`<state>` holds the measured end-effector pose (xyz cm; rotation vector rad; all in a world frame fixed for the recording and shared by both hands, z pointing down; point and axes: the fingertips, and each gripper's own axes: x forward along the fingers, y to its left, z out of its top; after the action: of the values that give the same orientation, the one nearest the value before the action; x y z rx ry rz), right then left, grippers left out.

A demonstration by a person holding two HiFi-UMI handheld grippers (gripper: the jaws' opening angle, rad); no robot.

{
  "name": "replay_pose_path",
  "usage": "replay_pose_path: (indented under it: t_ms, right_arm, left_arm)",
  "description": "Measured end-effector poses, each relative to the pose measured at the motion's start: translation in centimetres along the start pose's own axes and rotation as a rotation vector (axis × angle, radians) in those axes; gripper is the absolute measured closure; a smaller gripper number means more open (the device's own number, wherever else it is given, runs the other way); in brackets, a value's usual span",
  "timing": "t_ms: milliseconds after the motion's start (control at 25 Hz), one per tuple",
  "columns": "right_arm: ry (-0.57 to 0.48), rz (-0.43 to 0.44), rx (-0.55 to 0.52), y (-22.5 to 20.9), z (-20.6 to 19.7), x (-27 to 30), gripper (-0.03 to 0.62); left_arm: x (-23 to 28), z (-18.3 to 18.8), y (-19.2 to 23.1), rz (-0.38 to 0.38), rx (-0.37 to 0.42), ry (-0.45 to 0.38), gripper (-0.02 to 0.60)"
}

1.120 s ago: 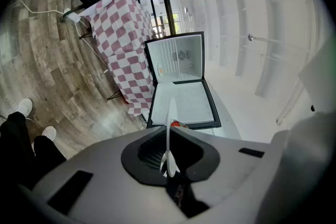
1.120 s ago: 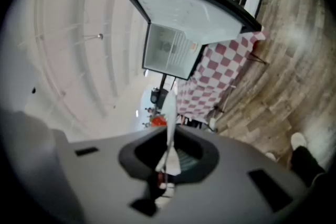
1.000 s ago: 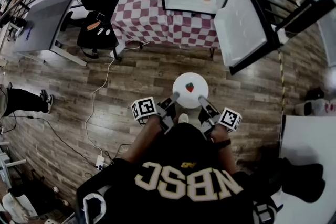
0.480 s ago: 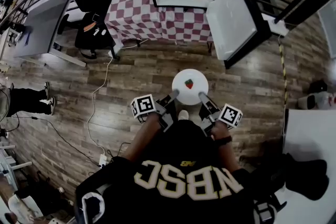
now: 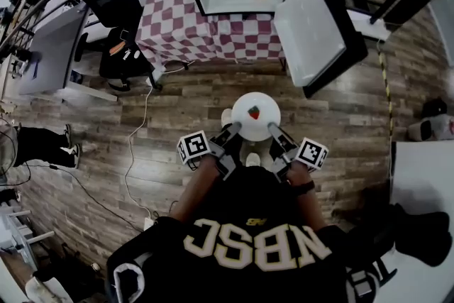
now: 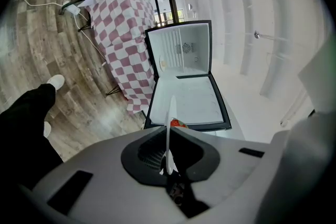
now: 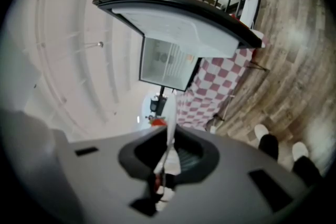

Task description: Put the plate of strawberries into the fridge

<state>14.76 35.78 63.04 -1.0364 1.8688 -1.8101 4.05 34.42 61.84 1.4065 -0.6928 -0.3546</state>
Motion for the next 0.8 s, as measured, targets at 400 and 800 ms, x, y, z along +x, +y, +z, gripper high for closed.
replay_pose_path:
  t_ms: [400,800]
  right_arm:
    - [-0.044,0.003,-0.003,2.7,7.7,10.7,0.548]
    - [-0.065,0.005,-0.037,6.6,14.0,22.2,0.548]
  left_arm:
    - [6.0,12.3,-2.4,-0.011,0.043,0.022,0.552]
    - [9.9,24.8,-4.7,-0.054,0.026,0.002,0.552]
